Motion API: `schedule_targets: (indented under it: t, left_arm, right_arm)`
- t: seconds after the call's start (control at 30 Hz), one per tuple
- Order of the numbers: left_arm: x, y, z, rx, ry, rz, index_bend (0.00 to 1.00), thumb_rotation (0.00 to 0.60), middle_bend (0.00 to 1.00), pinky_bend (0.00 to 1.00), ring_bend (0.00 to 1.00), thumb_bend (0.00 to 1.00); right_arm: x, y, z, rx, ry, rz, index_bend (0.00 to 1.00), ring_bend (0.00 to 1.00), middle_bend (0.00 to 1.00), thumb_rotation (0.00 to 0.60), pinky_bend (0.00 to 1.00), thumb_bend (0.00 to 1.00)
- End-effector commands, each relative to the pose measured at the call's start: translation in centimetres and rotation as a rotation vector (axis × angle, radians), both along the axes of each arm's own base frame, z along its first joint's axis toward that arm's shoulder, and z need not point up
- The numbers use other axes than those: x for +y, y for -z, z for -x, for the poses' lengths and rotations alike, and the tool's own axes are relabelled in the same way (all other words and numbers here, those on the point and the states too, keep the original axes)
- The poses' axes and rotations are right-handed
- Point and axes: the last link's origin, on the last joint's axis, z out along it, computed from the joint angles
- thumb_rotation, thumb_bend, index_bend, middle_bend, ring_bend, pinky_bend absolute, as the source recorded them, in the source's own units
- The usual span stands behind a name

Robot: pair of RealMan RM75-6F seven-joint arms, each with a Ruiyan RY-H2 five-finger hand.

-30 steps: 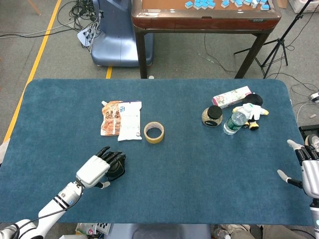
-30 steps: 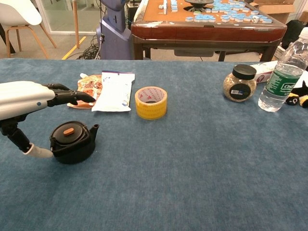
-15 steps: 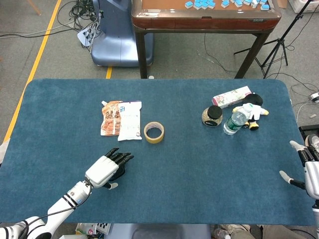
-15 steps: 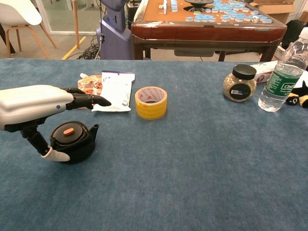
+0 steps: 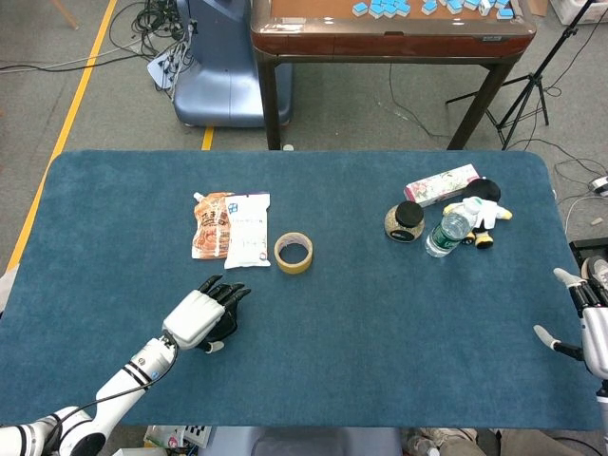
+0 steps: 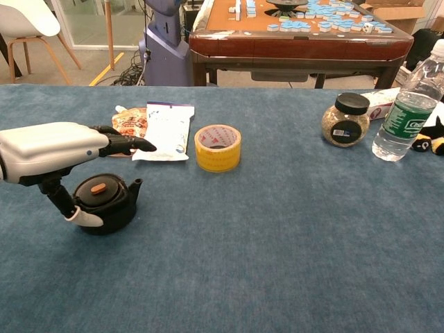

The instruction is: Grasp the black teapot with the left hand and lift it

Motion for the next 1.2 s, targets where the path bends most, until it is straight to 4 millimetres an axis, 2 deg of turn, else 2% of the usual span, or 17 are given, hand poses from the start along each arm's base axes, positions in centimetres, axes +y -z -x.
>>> schedule_targets:
  t: [0.03, 0.47, 0.93, 1.1, 1.2]
  left_arm:
    - [0.3, -0.3, 0.6, 0.020, -0.013, -0.018, 0.00, 0.600, 0.07, 0.02, 0.13, 0.13]
    - [2.2, -1.9, 3.0, 0.064, -0.076, -0.097, 0.00, 0.600, 0.07, 0.02, 0.13, 0.13]
    - [5.2, -3.5, 4.9, 0.021, -0.158, -0.179, 0.00, 0.600, 0.07, 0.02, 0.13, 0.13]
    - [4.6, -4.2, 6.0, 0.051, -0.167, -0.206, 0.01, 0.600, 0.07, 0.02, 0.14, 0.13]
    - [3.8, -4.6, 6.5, 0.079, -0.162, -0.218, 0.07, 0.600, 0.07, 0.02, 0.14, 0.13]
  right_arm:
    - [-0.1, 0.1, 0.0, 0.000, -0.001, -0.001, 0.18, 0.22, 0.27, 0.600, 0.31, 0.12]
    - [-0.2, 0.4, 0.0, 0.000, 0.004, -0.011, 0.18, 0.22, 0.26, 0.600, 0.31, 0.12]
    - [-0.3, 0.6, -0.2, 0.002, 0.004, -0.014, 0.18, 0.22, 0.27, 0.600, 0.31, 0.12]
    - [-0.3, 0.6, -0.1, 0.001, 0.005, -0.017, 0.18, 0.22, 0.26, 0.600, 0.31, 0.12]
    - [-0.3, 0.5, -0.1, 0.001, 0.004, -0.018, 0.18, 0.22, 0.26, 0.600, 0.31, 0.12]
